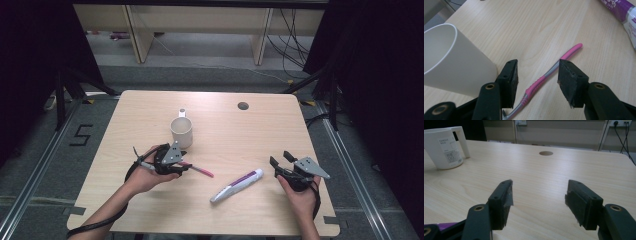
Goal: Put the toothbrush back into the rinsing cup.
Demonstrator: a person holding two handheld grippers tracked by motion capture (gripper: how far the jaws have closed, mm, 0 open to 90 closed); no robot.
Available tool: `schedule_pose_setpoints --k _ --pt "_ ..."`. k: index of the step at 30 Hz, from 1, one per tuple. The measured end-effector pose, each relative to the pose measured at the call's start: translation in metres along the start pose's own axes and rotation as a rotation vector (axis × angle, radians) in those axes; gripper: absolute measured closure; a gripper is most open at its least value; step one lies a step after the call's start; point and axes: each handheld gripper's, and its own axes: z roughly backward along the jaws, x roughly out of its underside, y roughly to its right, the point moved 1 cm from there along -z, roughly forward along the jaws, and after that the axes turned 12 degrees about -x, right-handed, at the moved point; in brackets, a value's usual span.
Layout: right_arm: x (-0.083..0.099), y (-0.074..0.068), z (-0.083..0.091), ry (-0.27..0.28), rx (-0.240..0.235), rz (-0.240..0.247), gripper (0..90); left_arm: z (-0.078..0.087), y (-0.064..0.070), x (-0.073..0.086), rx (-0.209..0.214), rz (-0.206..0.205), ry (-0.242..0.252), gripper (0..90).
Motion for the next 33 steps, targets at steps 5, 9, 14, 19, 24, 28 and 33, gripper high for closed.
schedule_pose_setpoints --k 5,9,14,19,24,28,33 --pt "-0.001 0.0 0.001 -0.025 -0.003 0.002 39.0 -0.007 0.002 -0.003 0.023 -0.018 -0.016 50.9" --pt "-0.001 0.002 0.0 -0.016 0.004 0.021 39.3 -0.016 0.001 -0.006 0.042 -0.051 -0.035 51.5" --pt "-0.001 0.001 -0.001 -0.023 -0.015 0.01 39.2 -0.026 0.0 -0.015 0.135 -0.199 -0.092 53.5" --pt "-0.001 0.002 -0.002 -0.024 -0.012 0.039 39.3 -0.041 -0.005 -0.028 0.263 -0.419 -0.265 55.4" --pt "-0.001 0.0 -0.001 -0.026 -0.011 0.014 39.2 -0.05 -0.01 -0.034 0.309 -0.489 -0.318 60.9" --pt "-0.001 0.002 -0.002 -0.028 -0.029 0.032 39.2 -0.055 -0.011 -0.036 0.365 -0.535 -0.368 62.4" --pt "-0.001 0.002 -0.002 -0.029 -0.015 0.048 39.3 -0.06 -0.014 -0.037 0.389 -0.572 -0.394 66.7"
